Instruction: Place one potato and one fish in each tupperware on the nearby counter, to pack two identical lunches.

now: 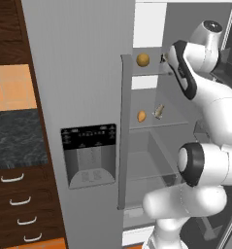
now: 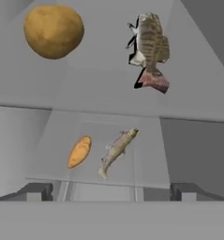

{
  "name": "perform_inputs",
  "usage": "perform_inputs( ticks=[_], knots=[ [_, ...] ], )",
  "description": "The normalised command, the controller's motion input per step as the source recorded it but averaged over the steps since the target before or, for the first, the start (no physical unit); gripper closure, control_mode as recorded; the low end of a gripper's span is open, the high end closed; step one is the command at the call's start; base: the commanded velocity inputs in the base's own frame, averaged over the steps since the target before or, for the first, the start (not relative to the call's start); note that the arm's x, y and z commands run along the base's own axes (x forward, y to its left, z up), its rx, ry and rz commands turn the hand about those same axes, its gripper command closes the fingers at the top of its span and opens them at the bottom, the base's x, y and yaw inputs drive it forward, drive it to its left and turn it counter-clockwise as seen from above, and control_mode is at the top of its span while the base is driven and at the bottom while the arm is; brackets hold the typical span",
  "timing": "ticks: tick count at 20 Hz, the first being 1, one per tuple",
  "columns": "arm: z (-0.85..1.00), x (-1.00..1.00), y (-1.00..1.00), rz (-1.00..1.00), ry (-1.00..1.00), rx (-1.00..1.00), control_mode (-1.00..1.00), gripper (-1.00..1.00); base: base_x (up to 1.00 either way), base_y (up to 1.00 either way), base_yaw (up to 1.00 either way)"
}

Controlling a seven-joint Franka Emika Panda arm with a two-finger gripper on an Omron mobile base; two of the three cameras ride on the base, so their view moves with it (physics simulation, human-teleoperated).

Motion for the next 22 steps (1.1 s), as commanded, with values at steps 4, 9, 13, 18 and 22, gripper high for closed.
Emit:
perform_inputs(
  ticks=[4, 9, 13, 18, 22],
  knots=[
    [0.1, 0.56, -0.13, 0.0, 0.02, 0.0, -1.0, -1.0, 0.0, 0.0, 0.0],
    [-0.07, 0.76, -0.31, 0.0, 0.03, 0.0, -1.0, -1.0, 0.0, 0.0, 0.0],
    [0.0, 0.38, -0.1, 0.0, 0.0, 0.01, -1.0, -1.0, 0.0, 0.0, 0.0],
    [0.0, 0.59, 0.0, 0.0, 0.02, 0.01, -1.0, -1.0, 0.0, 0.0, 0.0],
    [0.0, 0.52, -0.13, 0.0, 0.0, 0.01, -1.0, -1.0, 0.0, 0.0, 0.0]
  ],
)
